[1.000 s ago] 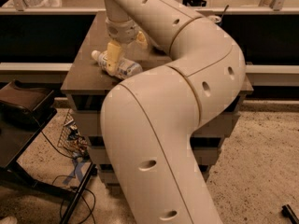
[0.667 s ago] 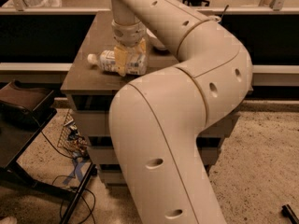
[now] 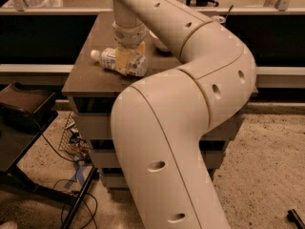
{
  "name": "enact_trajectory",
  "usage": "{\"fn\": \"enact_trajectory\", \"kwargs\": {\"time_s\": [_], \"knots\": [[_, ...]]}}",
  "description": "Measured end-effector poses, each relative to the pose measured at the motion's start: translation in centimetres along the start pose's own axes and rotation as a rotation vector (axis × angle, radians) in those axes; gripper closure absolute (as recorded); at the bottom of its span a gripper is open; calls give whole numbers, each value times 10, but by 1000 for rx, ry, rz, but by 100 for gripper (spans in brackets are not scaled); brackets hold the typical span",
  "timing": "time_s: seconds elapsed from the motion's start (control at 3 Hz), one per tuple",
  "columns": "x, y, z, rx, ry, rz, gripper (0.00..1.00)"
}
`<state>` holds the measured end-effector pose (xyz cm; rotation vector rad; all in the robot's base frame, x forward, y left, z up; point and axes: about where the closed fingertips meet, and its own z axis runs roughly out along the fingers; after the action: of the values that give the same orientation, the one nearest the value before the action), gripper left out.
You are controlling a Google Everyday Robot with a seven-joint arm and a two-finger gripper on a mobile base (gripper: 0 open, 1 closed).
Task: Place blue plastic bottle upright
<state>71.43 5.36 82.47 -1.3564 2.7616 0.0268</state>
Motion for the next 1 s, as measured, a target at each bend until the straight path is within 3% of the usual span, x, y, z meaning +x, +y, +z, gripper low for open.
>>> {"fn": "enact_trajectory", "kwargs": {"time_s": [0.33,0.67,1.0], "knots": [[-6,-2,4,6,-17,-1,100],[-5,-6,1,7,-32,7,100],[9,-13,-12,-2,-65,65,100]]}}
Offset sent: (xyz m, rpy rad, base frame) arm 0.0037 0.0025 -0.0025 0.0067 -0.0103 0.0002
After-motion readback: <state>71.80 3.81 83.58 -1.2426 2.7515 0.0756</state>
